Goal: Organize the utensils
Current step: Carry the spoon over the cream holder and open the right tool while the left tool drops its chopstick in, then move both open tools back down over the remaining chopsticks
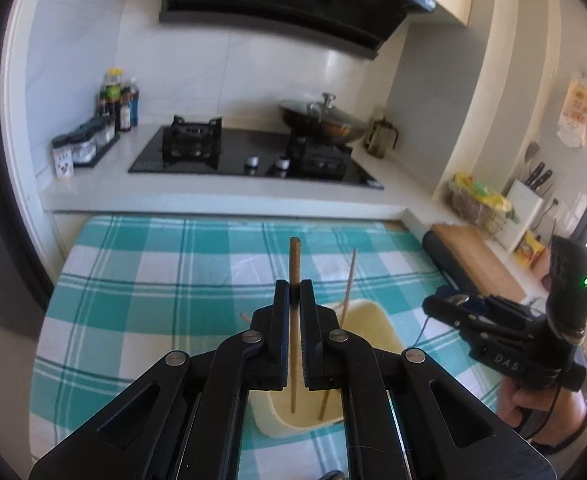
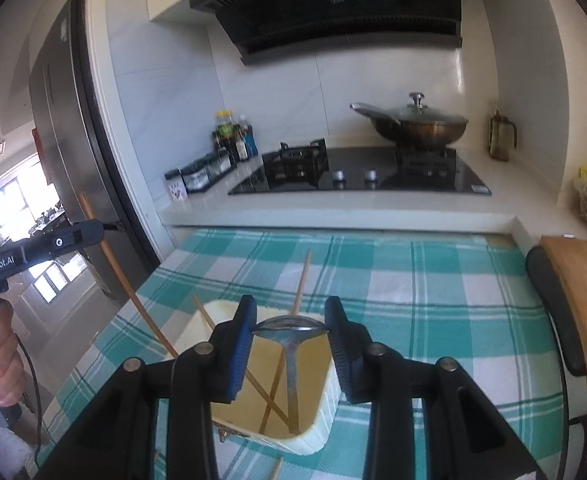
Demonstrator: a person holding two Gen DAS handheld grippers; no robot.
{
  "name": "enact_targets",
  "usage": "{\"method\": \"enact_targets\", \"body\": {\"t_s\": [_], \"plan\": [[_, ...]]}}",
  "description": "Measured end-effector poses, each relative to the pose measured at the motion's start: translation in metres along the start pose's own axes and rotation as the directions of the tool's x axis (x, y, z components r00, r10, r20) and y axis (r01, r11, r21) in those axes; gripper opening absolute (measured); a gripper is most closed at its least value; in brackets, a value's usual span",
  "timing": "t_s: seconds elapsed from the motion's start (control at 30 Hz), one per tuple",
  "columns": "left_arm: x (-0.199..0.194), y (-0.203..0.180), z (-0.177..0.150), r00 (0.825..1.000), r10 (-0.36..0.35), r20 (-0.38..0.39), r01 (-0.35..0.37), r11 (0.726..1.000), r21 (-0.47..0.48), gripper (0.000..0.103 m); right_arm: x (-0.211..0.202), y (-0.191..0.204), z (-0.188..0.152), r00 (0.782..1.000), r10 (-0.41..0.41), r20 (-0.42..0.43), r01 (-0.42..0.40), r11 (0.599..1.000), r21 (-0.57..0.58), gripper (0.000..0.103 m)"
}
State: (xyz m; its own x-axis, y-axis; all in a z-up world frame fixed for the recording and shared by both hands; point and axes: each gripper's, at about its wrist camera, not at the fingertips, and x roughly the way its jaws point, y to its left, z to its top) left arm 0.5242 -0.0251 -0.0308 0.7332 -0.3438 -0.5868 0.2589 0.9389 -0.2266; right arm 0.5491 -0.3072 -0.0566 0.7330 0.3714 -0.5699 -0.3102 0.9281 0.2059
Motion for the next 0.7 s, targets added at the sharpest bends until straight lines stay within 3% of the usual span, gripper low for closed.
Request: {"method": "enact_targets", "body": {"t_s": [0.1, 0.3, 0.43, 0.6, 0.7], "plan": [[0.026, 0.003, -0.017, 0.998, 0.036, -0.060, -0.036, 0.999, 0.001, 0.003, 0.019, -0.013, -0.009, 0.998, -0.012, -0.063, 0.015, 0.999, 0.042, 0.036], [0.041, 0.003, -0.027, 0.992, 0.085, -0.098, -0.085, 0.996, 0.002, 0.007, 0.044, -0.021, -0.022, 0.992, -0.047, -0.120, 0.056, 0.995, 0.078, 0.036], [0.019, 0.015, -0.029, 0.987, 0.050, -0.150, -0.056, 0.998, -0.035, 0.012, 0.038, -0.021, -0.023, 0.985, -0.083, -0.150, 0.097, 0.991, 0.091, 0.037], [-0.056, 0.026, -0.061, 0.987, 0.084, -0.135, -0.068, 0.990, 0.122, 0.072, -0.044, -0.026, -0.023, 0.992, -0.044, -0.120, 0.050, 0.998, 0.047, 0.039], [-0.086, 0.039, -0.114, 0.969, 0.138, -0.207, -0.097, 0.976, 0.196, 0.076, -0.107, -0.033, -0.045, 0.992, -0.046, -0.120, 0.047, 0.999, 0.009, 0.052]]}}
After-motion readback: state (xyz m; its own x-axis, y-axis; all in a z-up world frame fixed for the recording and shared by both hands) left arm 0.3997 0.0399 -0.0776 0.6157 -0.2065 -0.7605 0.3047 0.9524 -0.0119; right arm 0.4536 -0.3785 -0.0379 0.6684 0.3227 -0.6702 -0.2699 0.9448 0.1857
